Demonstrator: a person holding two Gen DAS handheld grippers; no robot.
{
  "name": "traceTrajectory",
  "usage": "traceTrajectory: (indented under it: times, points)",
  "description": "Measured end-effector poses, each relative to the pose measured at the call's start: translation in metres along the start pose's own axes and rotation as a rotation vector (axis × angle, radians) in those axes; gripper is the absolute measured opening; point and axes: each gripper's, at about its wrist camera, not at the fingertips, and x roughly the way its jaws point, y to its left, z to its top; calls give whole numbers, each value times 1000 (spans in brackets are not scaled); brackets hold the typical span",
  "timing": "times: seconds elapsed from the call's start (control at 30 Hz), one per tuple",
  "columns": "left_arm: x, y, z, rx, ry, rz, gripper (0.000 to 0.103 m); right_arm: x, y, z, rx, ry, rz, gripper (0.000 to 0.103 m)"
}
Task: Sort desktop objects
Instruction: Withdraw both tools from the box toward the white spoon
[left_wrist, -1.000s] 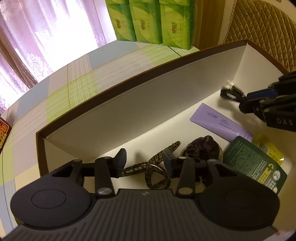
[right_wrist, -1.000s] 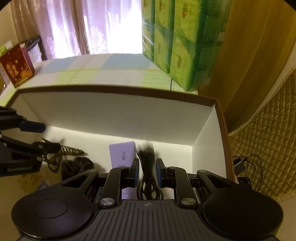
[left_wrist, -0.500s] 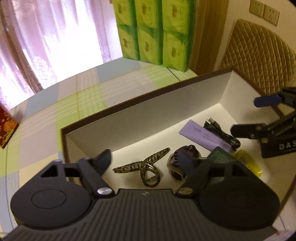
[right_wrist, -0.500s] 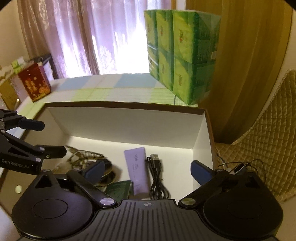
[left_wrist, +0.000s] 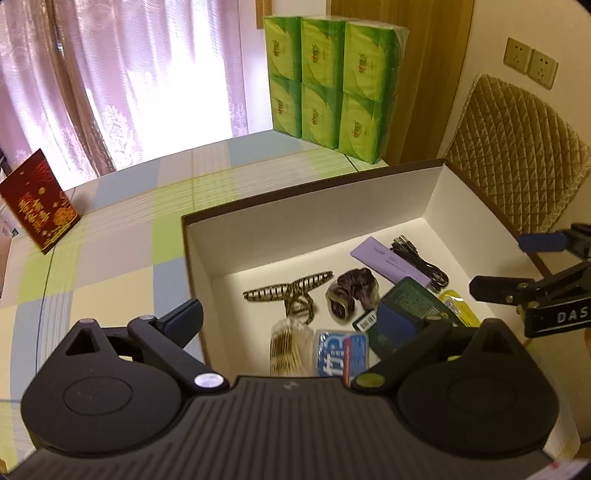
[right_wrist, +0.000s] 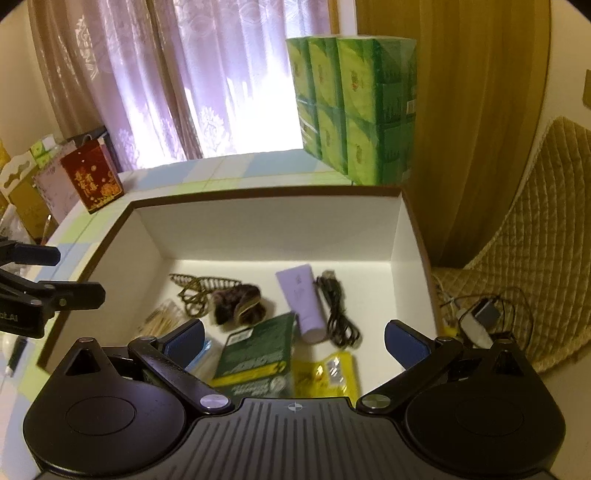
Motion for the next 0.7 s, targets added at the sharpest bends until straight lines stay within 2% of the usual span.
traceTrajectory:
  times: [0.2, 0.37, 0.7]
  points:
    - [-26, 3, -23, -46, 14, -1, 100, -19, 17, -15, 3, -15, 19, 101]
    - [-46, 1, -43, -51, 20, 26, 100, -34, 34, -30, 7, -20, 54, 101]
    - [-78, 4, -77, -68, 35, 37, 100, -45, 65, -55, -11, 9, 89, 101]
